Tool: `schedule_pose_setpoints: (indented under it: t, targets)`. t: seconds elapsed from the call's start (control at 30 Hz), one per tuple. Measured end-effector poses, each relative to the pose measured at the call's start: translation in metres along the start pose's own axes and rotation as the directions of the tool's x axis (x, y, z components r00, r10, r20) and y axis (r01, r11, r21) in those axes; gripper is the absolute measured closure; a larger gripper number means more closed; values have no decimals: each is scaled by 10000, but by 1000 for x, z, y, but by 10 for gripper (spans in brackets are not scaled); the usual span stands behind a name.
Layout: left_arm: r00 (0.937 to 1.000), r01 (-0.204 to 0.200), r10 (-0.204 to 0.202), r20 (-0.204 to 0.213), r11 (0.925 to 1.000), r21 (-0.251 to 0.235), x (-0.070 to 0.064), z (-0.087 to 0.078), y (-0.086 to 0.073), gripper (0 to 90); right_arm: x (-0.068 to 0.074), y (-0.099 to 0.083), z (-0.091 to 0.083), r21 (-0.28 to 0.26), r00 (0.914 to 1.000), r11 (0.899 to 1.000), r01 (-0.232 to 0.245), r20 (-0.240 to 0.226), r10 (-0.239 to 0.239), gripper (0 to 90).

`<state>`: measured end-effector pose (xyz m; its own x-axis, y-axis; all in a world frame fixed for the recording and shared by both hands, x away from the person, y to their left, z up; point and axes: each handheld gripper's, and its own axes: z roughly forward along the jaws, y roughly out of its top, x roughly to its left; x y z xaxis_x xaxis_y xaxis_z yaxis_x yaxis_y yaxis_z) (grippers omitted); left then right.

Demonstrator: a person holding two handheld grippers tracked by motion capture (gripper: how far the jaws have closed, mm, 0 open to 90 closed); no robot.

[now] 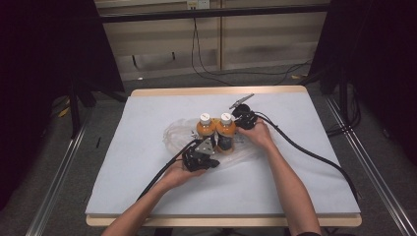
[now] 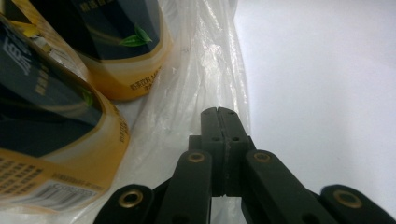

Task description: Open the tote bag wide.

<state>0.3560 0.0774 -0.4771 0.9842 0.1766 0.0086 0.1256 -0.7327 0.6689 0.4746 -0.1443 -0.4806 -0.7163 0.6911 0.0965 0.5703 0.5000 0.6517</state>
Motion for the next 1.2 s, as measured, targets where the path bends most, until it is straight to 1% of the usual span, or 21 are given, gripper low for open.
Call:
schedule_pose_setpoints:
  t: [0.1,0.13,0.17,0.23,0.27,0.37,0.4,0.5,0.57,0.63,0.67,0.7,0.73,0.77,0.87,0.9,0.97,1.03,1.1,1.17,1.2]
  targets:
    - [10000,-6,6,79,10000,2,-1,0,0,900,-2,4,3,101,9999,9999,-61,150,59,900]
    - [10000,-29,29,93,10000,-65,-1,0,-1,900,-2,5,3,128,9996,9996,-239,173,237,900]
    - [9999,-3,4,108,10000,-66,-2,0,-1,900,-4,6,4,89,9996,9997,-211,203,209,900]
    - [9997,-130,127,213,9999,107,-3,-2,-1,900,-5,7,6,2,9997,9998,-174,194,174,900]
    - [9996,-112,111,269,9999,42,-4,-2,-1,900,-5,8,6,48,9995,9997,-224,215,222,900]
    - [9992,-215,212,340,9997,88,-7,-3,-1,900,-8,11,8,69,9988,9998,-171,466,167,900]
    - [9991,-267,260,337,9994,212,-8,-4,-1,900,-8,12,9,99,9986,9997,-223,487,218,900]
    - [9991,-118,117,408,9999,18,-9,-4,-3,900,-10,15,11,55,9982,9991,-410,438,407,900]
    - [9989,-199,195,434,9998,83,-9,-5,-3,900,-12,15,12,54,9983,9993,-362,458,359,900]
    - [9983,-288,282,504,9995,106,-10,-5,-3,900,-12,17,12,149,9967,9985,-523,635,512,900]
    - [9979,-237,235,607,9997,27,-12,-5,-4,900,-13,17,12,201,9962,9985,-508,714,493,900]
    - [9974,-276,265,677,9995,160,-12,-7,-5,900,-13,18,12,212,9959,9986,-483,770,466,900]
    - [9971,-237,233,727,9997,44,-13,-8,-6,900,-13,19,12,212,9955,9986,-493,826,474,900]
    - [9975,-170,165,688,9998,71,-14,-9,-7,900,-14,20,13,279,9948,9984,-499,900,472,900]
    - [9970,-314,312,704,9995,24,-14,-9,-7,900,-14,23,14,390,9919,9984,-404,1218,353,900]
    - [9964,-345,336,781,9994,101,-14,-9,-7,900,-15,24,15,351,9908,9980,-524,1263,476,900]
    - [9966,-220,219,797,9998,7,-13,-9,-8,900,-18,23,16,232,9902,9978,-614,1270,580,900]
    - [9956,-298,284,891,9995,143,-12,-11,-8,900,-21,23,17,122,9881,9961,-869,1282,846,900]
    - [9964,-165,155,835,9998,111,-12,-11,-9,900,-23,24,17,20,9846,9928,-1197,1285,1185,900]
    - [9958,-232,213,887,9995,202,-10,-13,-9,900,-23,24,18,-9,9842,9934,-1148,1358,1138,900]
    - [9962,-74,65,872,9999,95,-9,-14,-12,900,-22,24,18,-7,9838,9937,-1118,1410,1108,900]
